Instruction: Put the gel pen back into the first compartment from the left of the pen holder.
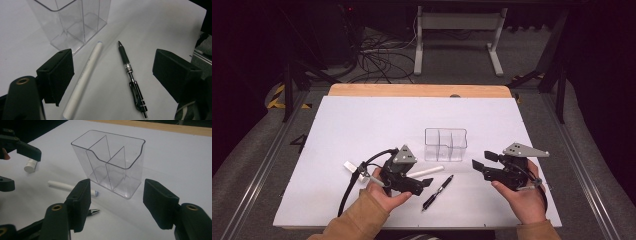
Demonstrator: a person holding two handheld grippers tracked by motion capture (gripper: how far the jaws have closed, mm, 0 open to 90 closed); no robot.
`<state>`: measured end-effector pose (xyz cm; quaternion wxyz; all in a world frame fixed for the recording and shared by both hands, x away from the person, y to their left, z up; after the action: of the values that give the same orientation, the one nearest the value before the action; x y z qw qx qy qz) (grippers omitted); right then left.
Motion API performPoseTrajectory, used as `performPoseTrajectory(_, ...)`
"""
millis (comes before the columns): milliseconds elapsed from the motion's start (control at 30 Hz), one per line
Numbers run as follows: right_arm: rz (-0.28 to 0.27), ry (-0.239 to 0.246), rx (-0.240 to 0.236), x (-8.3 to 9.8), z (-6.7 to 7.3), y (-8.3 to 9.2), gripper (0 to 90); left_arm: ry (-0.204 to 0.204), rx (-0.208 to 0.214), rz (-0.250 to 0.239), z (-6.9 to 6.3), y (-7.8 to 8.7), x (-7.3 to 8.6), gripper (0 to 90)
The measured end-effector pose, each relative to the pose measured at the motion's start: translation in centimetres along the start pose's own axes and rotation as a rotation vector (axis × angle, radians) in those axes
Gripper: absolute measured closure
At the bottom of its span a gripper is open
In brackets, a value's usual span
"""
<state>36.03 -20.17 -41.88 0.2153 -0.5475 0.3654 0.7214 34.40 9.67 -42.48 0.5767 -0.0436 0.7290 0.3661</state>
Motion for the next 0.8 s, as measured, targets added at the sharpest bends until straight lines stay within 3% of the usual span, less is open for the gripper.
performPoseTrajectory(67, -0.006, -0.004, -0.001, 0.0, 0.0, 0.1, 40.1, 0.002, 0.014, 0.018, -0.2, -0.4, -0.2, 19.4)
performPoseTrajectory(167, -0.035, -0.013, -0.008, -0.2, -0.1, 0.5, 38.9, 0.048, 0.064, 0.047, -0.3, -1.1, -0.4, 20.8)
performPoseTrajectory(233, -0.045, -0.016, -0.017, -0.2, -0.2, 0.5, 37.7, 0.077, 0.075, 0.075, -0.3, -1.5, -0.5, 21.2)
performPoseTrajectory(467, -0.055, -0.026, -0.003, -0.3, -0.4, 0.8, 38.5, 0.066, 0.071, 0.155, -0.7, -2.7, -0.8, 23.6)
performPoseTrajectory(800, -0.070, -0.038, -0.025, -0.3, -0.2, 1.0, 39.2, 0.064, 0.075, 0.214, -1.1, -3.8, -0.8, 32.6)
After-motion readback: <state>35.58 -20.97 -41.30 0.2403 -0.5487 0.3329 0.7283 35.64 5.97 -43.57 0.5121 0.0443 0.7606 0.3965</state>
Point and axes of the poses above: each handheld gripper's, and its own axes: y roughly backward along the jaws, x roughly out of its underside, z roughly to its left, the point moved 2 cm from there along -y, roughly forward along the jaws, and after that the axes turned 11 degrees about -z, right-handed, at the moved point
